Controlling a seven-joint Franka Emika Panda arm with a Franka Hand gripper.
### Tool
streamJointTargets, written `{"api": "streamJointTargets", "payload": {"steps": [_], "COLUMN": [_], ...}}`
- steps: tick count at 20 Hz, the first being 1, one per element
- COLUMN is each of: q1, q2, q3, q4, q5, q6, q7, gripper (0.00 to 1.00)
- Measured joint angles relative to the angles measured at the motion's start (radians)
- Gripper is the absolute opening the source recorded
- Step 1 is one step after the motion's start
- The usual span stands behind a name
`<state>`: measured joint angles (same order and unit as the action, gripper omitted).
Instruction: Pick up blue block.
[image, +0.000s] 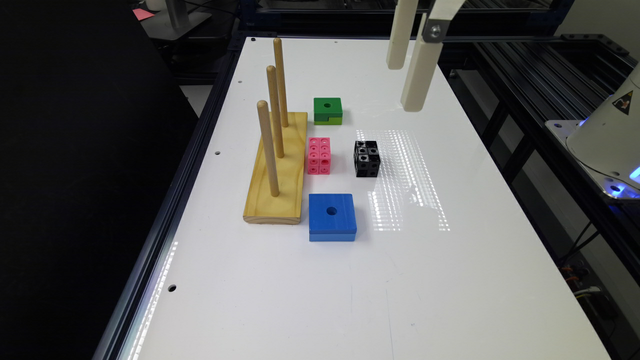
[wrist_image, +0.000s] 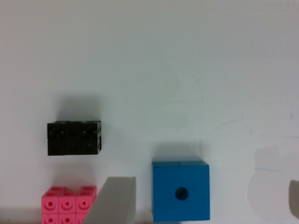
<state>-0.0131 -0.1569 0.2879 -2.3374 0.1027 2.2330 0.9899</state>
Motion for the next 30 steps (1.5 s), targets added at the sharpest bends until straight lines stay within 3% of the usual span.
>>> {"api": "streamJointTargets", "payload": {"steps": [9, 14, 22, 26, 30], "q1": [-0.01, -0.011, -0.011, -0.012, -0.013], "q2": [0.013, 0.088, 0.123, 0.18, 0.22], "q3": [0.002, 0.002, 0.002, 0.002, 0.002], "q4": [-0.001, -0.002, -0.006, -0.015, -0.015], "q5": [-0.0052, -0.0172, -0.0218, -0.033, -0.0368], "q6": [0.006, 0.075, 0.103, 0.16, 0.196], "q7": [0.0, 0.0, 0.0, 0.0, 0.0], "gripper": [1.0, 1.0, 1.0, 1.0, 1.0]}}
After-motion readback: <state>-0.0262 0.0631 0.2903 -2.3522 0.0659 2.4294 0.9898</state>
